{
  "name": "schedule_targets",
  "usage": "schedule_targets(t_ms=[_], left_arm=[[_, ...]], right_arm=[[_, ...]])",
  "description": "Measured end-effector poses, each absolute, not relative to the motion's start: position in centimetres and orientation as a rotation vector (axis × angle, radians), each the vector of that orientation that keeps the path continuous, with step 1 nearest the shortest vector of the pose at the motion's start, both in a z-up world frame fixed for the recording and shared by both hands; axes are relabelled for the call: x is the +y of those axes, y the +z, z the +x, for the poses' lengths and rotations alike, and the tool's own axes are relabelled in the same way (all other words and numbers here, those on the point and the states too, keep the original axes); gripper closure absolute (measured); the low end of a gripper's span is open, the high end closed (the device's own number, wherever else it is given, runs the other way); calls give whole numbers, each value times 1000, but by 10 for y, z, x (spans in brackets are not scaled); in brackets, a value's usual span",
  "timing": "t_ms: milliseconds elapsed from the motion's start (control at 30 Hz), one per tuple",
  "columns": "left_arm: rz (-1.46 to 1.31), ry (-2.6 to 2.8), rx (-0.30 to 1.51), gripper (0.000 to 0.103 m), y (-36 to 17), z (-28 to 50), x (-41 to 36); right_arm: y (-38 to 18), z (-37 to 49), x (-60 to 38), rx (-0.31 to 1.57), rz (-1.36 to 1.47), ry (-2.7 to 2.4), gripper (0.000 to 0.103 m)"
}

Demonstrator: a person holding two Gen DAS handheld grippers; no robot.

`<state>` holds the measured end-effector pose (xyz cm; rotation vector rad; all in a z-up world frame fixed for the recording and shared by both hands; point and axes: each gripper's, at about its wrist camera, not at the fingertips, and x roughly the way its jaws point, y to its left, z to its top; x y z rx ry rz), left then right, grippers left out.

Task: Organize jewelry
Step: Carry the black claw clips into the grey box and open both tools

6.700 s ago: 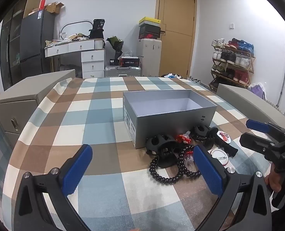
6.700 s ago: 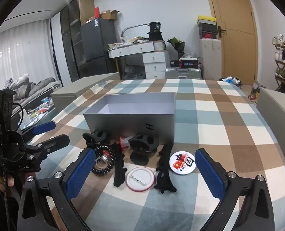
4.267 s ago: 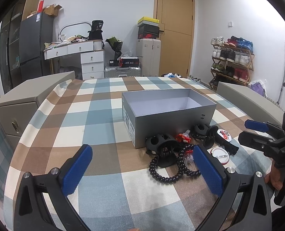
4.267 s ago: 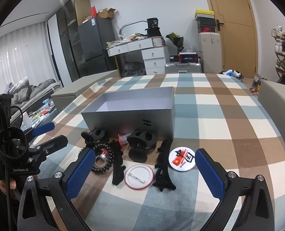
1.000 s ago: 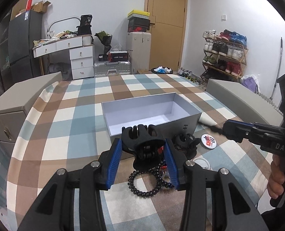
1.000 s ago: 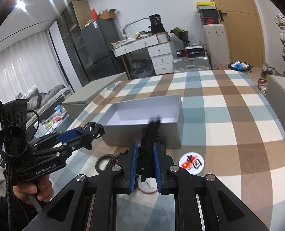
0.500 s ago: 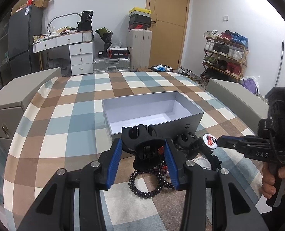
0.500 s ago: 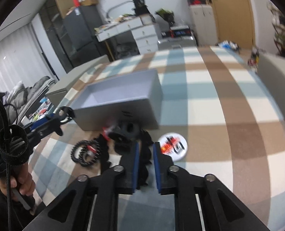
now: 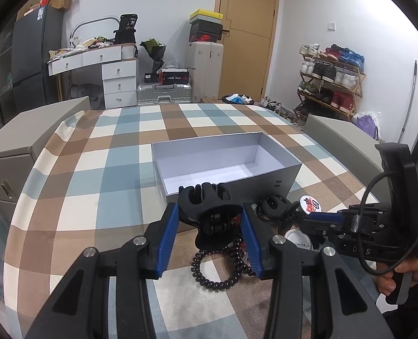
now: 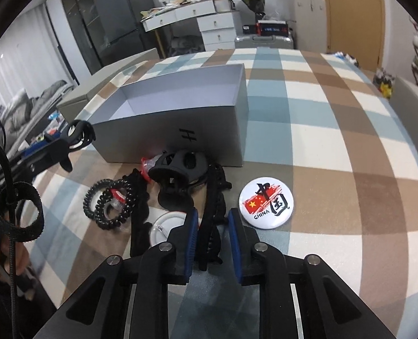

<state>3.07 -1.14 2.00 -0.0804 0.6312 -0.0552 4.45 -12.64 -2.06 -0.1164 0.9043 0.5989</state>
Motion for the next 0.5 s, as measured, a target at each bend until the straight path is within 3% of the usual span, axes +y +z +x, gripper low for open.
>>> schedule_targets(t_ms=[500], left_arm=[[-89,-49,625,65,21,34,-7]], right_arm=[[23,30,-155,760,34,668,85]])
